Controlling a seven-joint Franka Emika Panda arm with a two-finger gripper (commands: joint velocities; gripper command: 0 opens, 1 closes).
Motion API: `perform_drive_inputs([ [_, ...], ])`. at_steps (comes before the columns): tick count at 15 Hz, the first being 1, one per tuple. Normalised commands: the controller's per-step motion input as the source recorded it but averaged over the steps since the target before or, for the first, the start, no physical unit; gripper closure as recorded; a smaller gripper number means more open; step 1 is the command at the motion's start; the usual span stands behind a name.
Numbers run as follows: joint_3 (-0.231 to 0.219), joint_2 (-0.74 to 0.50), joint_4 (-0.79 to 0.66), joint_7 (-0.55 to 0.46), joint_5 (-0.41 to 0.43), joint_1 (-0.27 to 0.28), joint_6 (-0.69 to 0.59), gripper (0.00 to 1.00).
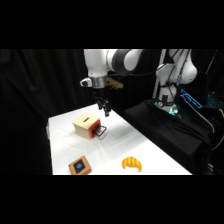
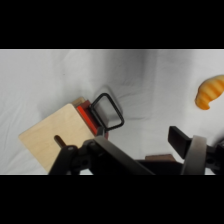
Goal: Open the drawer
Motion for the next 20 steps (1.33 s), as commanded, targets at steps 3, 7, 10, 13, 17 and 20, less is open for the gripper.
perform_drive_inputs([
  [3,0.022,0.08,0.02,-0.01,0.011,-0.027,0.1,0.0],
  [7,0.023,0.13,0.0,-0.05,0.051,-0.04,0.26,0.0],
  [10,0.038,0.07,-0.07,-0.09,0.076,-0.045,0.32,0.0],
  [13,0.037,0.01,-0.14,-0.06,0.018,-0.032,0.33,0.0],
  [17,0.037,0.05,-0.14,-0.02,-0.035,-0.006,0.39,0.0],
  [20,0.012,0.16,-0.03,0.03,-0.103,0.025,0.37,0.0],
])
